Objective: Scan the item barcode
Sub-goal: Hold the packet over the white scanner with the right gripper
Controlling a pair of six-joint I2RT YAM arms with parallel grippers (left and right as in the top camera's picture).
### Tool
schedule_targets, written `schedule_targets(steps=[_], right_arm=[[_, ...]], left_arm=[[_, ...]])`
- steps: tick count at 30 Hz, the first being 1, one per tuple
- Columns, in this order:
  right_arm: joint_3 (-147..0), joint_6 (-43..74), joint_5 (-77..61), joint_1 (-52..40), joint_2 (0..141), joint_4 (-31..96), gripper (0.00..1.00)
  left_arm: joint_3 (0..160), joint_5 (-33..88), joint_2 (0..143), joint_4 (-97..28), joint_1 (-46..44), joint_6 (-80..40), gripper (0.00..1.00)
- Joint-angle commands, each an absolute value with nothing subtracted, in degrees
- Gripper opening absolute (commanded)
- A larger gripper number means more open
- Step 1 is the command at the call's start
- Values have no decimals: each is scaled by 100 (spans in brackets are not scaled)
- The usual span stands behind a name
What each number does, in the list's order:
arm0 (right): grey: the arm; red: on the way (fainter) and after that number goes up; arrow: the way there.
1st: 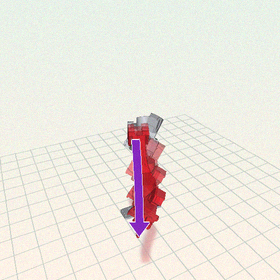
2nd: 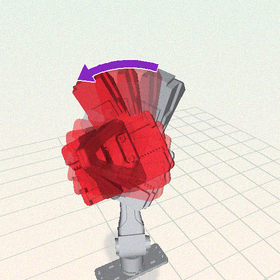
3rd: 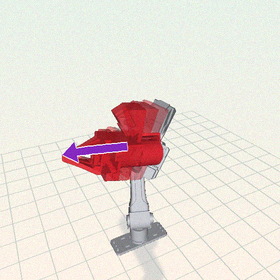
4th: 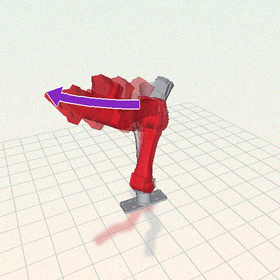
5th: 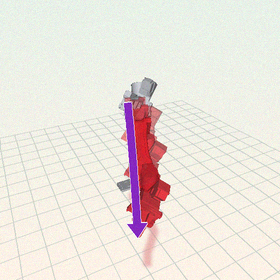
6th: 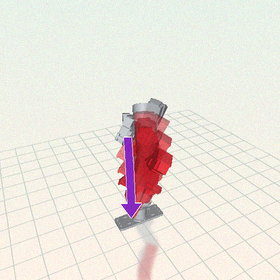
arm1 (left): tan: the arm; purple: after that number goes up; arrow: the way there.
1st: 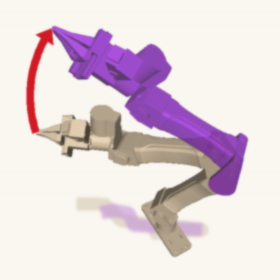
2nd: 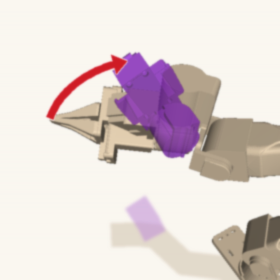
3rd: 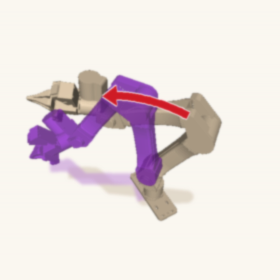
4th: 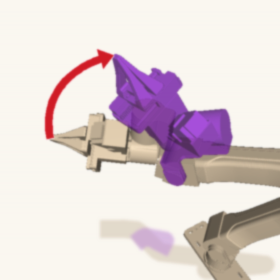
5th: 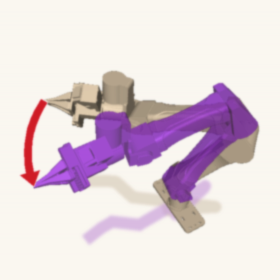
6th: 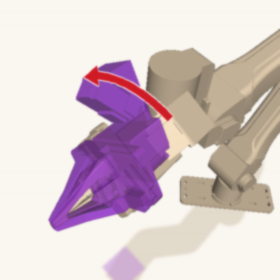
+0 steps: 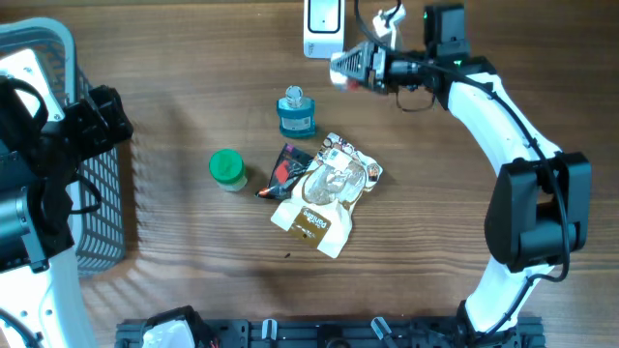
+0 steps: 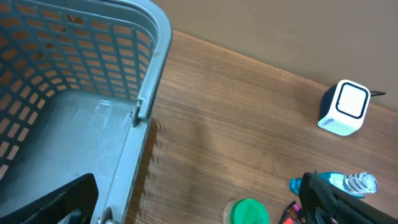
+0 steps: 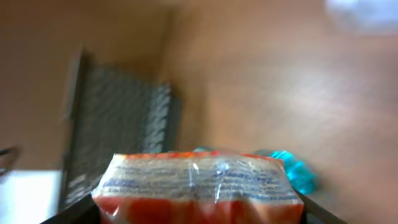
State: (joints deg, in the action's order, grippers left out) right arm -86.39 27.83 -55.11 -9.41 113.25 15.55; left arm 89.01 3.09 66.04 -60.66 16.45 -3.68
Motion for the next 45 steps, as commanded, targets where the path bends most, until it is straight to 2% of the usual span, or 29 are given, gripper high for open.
schedule_targets(steps=[1, 3, 7, 13, 19, 20, 30, 45], right_arm=[[-8705, 1964, -3229, -1066, 11340, 976, 72], [-8705, 1461, -2519, -1208, 11399, 556, 72], [-8705, 1190, -1466, -1520, 11714, -604, 68], [-8707, 1024, -1011, -1660, 12420, -2167, 68], [-8753, 228, -681, -1863, 13168, -3787, 67], [-8818, 134, -676, -1920, 13279, -3905, 63], [-10134, -148, -336, -2228, 14416, -3830, 64], [-10202, -451, -235, -2209, 14440, -3629, 64]], left_arm=[[8908, 318, 6613, -6055, 1625, -322, 100], [8908, 318, 6613, -6055, 1623, -322, 100], [8908, 318, 6613, -6055, 1625, -322, 100], [8908, 318, 6613, -6058, 1623, -322, 100], [8908, 318, 6613, -6058, 1623, -322, 100], [8908, 318, 6613, -6055, 1623, -322, 100], [8908, 318, 6613, -6058, 1623, -322, 100], [8908, 318, 6613, -6058, 1625, -322, 100]])
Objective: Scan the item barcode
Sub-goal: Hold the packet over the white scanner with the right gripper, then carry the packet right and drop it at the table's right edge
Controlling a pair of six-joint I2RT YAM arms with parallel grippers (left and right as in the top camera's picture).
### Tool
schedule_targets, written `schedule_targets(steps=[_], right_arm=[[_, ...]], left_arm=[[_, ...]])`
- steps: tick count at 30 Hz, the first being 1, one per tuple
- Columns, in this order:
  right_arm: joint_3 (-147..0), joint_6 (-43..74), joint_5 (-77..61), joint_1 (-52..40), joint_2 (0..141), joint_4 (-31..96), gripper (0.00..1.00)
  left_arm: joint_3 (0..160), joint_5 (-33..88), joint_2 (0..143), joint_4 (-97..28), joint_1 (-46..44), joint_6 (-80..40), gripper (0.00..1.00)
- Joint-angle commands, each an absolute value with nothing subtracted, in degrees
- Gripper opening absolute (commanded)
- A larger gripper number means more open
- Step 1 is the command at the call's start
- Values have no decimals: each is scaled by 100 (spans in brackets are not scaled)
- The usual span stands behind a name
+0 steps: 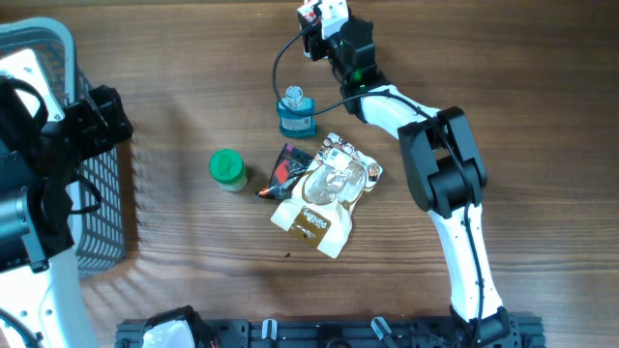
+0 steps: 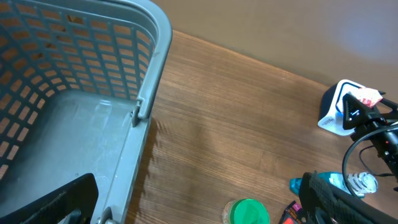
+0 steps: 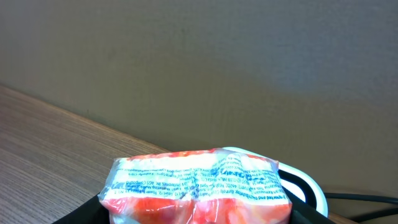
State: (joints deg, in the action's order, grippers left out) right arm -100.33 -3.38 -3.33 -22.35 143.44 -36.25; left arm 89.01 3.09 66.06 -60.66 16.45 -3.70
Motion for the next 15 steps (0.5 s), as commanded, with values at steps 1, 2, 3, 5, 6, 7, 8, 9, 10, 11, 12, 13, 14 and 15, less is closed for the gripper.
schedule_targets(steps=[1, 2, 3, 5, 6, 7, 8, 9, 10, 11, 12, 13, 14, 15], right_arm=[[-10217, -456, -233, -2213, 14398, -3614, 65], [-10219, -451, -235, -2213, 14309, -3529, 65], [-10219, -454, -235, -2215, 14223, -3428, 65], [-10221, -454, -235, -2213, 13979, -3166, 65], [-10221, -458, -235, -2213, 13858, -3050, 65], [-10221, -471, -235, -2213, 13653, -2882, 65], [-10221, -471, -237, -2213, 13445, -2727, 65], [-10221, -464, -237, -2215, 13249, -2596, 65], [-10221, -451, -237, -2217, 13039, -2460, 65], [-10221, -454, -237, -2217, 12744, -2305, 65], [-10221, -454, -235, -2217, 12466, -2176, 65], [-10221, -454, -228, -2217, 12202, -2018, 65], [-10221, -423, -123, -2211, 11931, -1778, 65], [-10221, -425, 62, -2200, 11684, -1490, 65]], left_arm=[[8908, 318, 6613, -6055, 1623, -322, 100], [8908, 318, 6613, -6058, 1623, -322, 100], [8908, 318, 6613, -6055, 1623, -322, 100], [8908, 318, 6613, -6058, 1625, -322, 100], [8908, 318, 6613, -6058, 1625, -322, 100], [8908, 318, 6613, -6055, 1623, -322, 100], [8908, 318, 6613, -6058, 1623, -322, 100], [8908, 318, 6613, -6058, 1623, -322, 100], [8908, 318, 6613, -6055, 1625, -322, 100], [8908, 318, 6613, -6055, 1623, -322, 100], [8908, 318, 6613, -6055, 1623, -320, 100], [8908, 318, 6613, -6055, 1623, -322, 100], [8908, 318, 6613, -6055, 1623, -322, 100], [8908, 318, 6613, -6055, 1623, -322, 100]])
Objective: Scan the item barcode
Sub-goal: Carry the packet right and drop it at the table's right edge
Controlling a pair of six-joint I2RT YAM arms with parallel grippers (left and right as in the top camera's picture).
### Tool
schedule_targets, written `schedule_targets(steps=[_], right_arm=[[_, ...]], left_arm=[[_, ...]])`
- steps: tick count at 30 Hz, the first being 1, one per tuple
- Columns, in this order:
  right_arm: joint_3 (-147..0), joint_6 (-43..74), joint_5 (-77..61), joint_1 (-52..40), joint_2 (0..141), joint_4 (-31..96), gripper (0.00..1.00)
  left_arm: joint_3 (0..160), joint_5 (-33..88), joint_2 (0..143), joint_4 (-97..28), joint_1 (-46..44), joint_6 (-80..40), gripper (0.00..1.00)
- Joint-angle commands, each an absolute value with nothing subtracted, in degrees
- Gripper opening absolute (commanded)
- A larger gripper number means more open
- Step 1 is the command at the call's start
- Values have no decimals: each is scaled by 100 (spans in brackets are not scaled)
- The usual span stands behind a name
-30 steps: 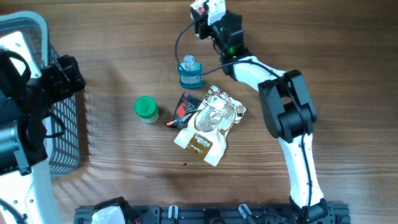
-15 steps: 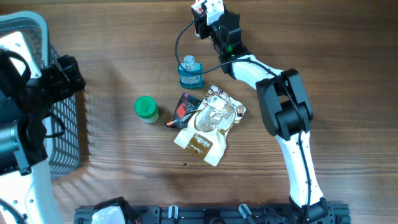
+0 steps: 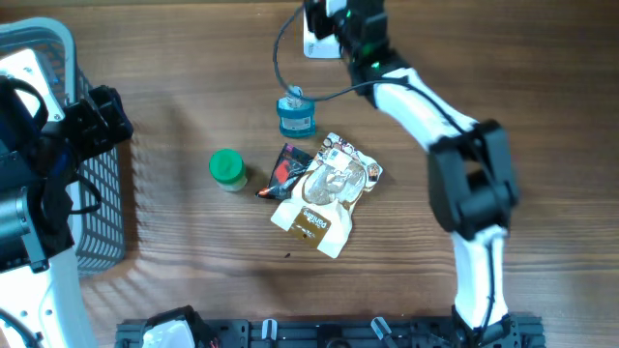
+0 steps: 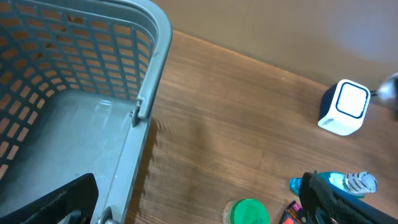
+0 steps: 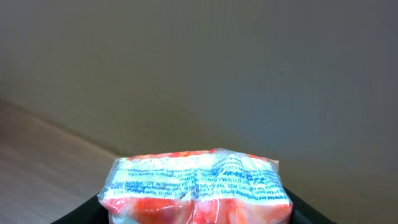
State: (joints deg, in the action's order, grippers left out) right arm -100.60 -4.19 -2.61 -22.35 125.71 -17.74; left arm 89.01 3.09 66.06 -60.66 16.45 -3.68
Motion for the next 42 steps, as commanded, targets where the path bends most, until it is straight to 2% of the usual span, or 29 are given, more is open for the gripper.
schedule_targets(steps=[1, 4, 7, 11, 13, 20, 25, 29, 30, 31, 32, 38, 40, 42], right_arm=[[-10221, -423, 462, -2167, 11378, -989, 65], [-10221, -270, 1612, -1966, 10728, 646, 65], [-10221, 482, 2576, -1424, 10210, 2362, 65], [-10213, 1898, 2488, 5, 9922, 4650, 65], [-10088, 2285, 2038, 825, 10001, 5210, 65], [-9236, 2862, 1747, 2779, 10744, 5135, 66], [-8582, 2858, 1413, 3345, 11640, 4484, 66], [-8578, 2829, 1363, 3411, 11968, 4263, 72], [-8608, 2799, 1358, 3411, 11952, 4252, 78], [-8659, 2722, 1361, 3411, 11935, 4263, 94], [-8794, 2556, 1361, 3411, 11883, 4383, 100], [-10009, 2558, 1044, 3339, 10871, 5745, 100], [-10713, 2552, -257, 3122, 10195, 6340, 100], [-10991, 2322, -915, 2714, 9688, 6488, 100]], left_arm=[[8908, 318, 6613, -6058, 1623, -322, 100], [8908, 318, 6613, -6058, 1625, -322, 100], [8908, 318, 6613, -6055, 1625, -322, 100], [8908, 318, 6613, -6055, 1623, -322, 100], [8908, 318, 6613, -6055, 1623, -322, 100], [8908, 318, 6613, -6055, 1623, -322, 100], [8908, 318, 6613, -6055, 1623, -322, 100], [8908, 318, 6613, -6058, 1623, -322, 100], [8908, 318, 6613, -6055, 1623, -322, 100], [8908, 318, 6613, -6055, 1623, -322, 100], [8908, 318, 6613, -6058, 1623, -322, 100], [8908, 318, 6613, -6055, 1625, -322, 100], [8908, 318, 6613, -6058, 1625, -322, 100], [8908, 318, 6613, -6058, 1623, -322, 100]])
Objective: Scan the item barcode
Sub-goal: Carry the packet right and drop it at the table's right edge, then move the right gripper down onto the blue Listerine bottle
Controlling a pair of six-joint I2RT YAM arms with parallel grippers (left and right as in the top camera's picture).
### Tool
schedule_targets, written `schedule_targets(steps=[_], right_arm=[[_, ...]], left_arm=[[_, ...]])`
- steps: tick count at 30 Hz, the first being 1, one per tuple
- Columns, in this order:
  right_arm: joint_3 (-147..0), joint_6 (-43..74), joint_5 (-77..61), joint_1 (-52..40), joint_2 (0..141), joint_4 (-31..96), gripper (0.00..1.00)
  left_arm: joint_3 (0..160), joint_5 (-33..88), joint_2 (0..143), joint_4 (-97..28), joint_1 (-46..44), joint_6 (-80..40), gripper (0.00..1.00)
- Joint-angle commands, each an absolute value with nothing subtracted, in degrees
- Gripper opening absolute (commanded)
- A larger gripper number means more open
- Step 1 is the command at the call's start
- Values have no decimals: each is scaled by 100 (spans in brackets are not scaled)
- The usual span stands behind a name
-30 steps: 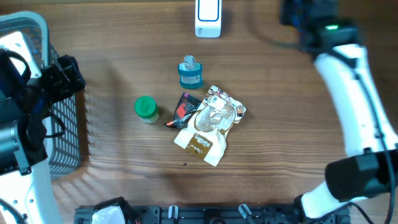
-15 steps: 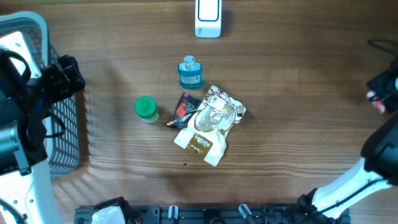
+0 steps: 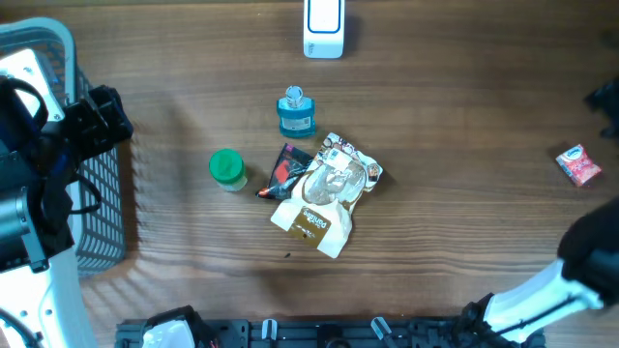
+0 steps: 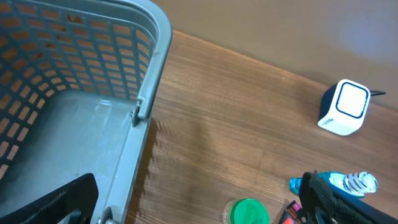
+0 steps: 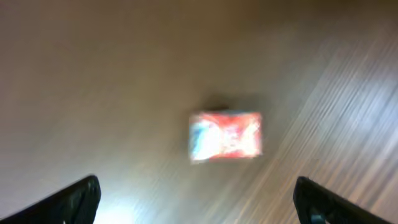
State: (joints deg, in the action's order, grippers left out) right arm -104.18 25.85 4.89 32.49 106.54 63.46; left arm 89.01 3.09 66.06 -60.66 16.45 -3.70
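Observation:
The small red and white packet [image 3: 578,164] lies flat on the table near the right edge. In the blurred right wrist view the packet [image 5: 225,135] sits on the wood ahead of my right gripper [image 5: 199,202], which is open wide and empty. The white barcode scanner [image 3: 322,27] stands at the back centre, and the scanner [image 4: 345,107] also shows in the left wrist view. My left gripper [image 4: 199,208] is open and empty beside the grey basket [image 4: 149,74].
A blue bottle [image 3: 295,112], a green-lidded jar [image 3: 226,167], a dark red sachet [image 3: 285,169] and a large snack bag [image 3: 327,193] cluster mid-table. The basket rim [image 3: 58,39] occupies the far left. A dark part of the right arm [image 3: 604,95] shows at the right edge.
My right gripper was shut on the red packet by the scanner at the back. Now the packet lies on the table at the right and the gripper is open above it. The left arm is unchanged.
My right gripper held the red packet just right of the scanner, then right in front of the scanner's face, and still beside it a moment later. Now the arm is at the right edge and the packet rests on the table, released.

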Motion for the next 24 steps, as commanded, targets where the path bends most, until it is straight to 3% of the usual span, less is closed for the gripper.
schedule_targets(steps=[1, 4, 8, 10, 14, 20, 24], right_arm=[[-11041, 1979, -1105, 2349, 9415, 6504, 100], [-11041, 1199, -1074, 545, 8875, 6407, 100], [-11045, 1715, -126, -1728, 9290, 6263, 100], [-11131, 1953, -161, -2226, 9695, 6180, 100], [-11824, 1994, -305, -2757, 10619, 6235, 100], [-14346, 2178, -303, -3138, 12416, 7417, 99], [-14713, 2265, -478, -3144, 12737, 7671, 99]], left_arm=[[8908, 318, 6613, -6055, 1625, -322, 100], [8908, 318, 6613, -6055, 1623, -322, 100], [8908, 318, 6613, -6055, 1623, -322, 100], [8908, 318, 6613, -6055, 1623, -322, 100], [8908, 318, 6613, -6058, 1623, -322, 100], [8908, 318, 6613, -6055, 1623, -322, 100], [8908, 318, 6613, -6058, 1623, -322, 100]])
